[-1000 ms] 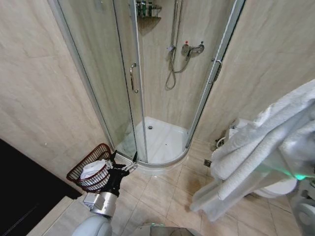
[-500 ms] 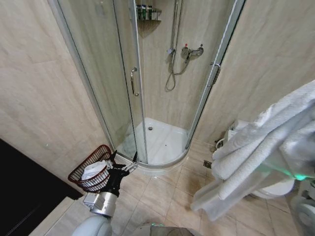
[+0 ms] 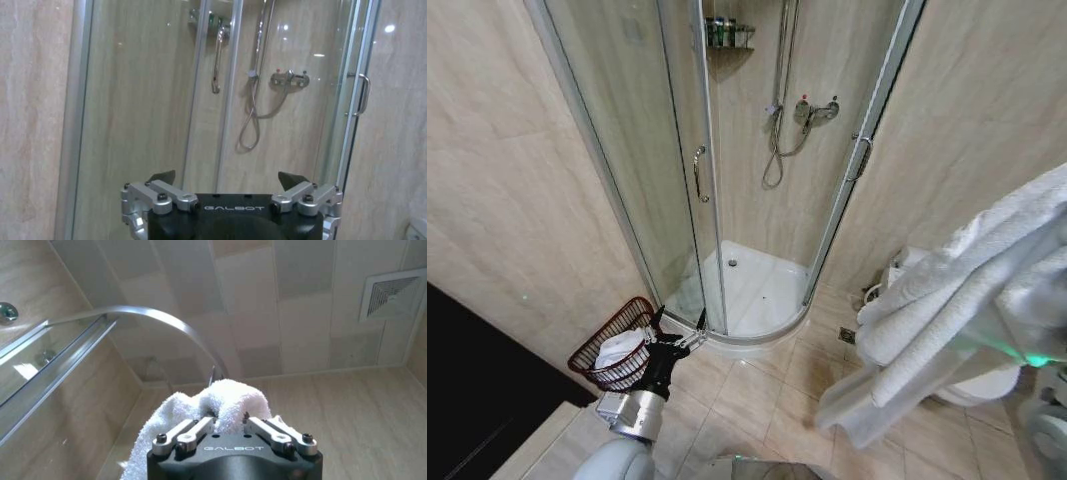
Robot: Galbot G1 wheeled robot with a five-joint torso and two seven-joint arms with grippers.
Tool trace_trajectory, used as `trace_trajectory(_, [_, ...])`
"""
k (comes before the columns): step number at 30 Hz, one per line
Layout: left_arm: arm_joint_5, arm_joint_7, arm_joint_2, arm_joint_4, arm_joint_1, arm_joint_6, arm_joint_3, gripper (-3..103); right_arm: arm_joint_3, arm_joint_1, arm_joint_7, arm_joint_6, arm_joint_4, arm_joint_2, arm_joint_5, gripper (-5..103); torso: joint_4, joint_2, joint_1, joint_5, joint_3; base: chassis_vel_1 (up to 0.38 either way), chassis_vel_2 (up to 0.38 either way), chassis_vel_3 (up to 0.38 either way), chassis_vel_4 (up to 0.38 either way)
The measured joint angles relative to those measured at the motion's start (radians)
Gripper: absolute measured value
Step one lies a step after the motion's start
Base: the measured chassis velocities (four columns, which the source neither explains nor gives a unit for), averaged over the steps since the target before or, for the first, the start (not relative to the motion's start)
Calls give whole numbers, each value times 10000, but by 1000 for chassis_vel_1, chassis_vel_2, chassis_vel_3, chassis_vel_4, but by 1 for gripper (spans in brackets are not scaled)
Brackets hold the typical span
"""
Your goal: Discard the used towel into the hamper.
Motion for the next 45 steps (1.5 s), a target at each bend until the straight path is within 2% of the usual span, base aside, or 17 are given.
trace_trajectory(26, [0,0,0,0,0,0,0,100,-35,-9,3,-2,0,-56,0,10,0,1352,614,0,741,0,0,0,0])
trace_trajectory(45, [0,0,0,0,0,0,0,100,-155,28,-3,77,0,-28,12,10,-1,1368,616,0,758,0,0,0,0])
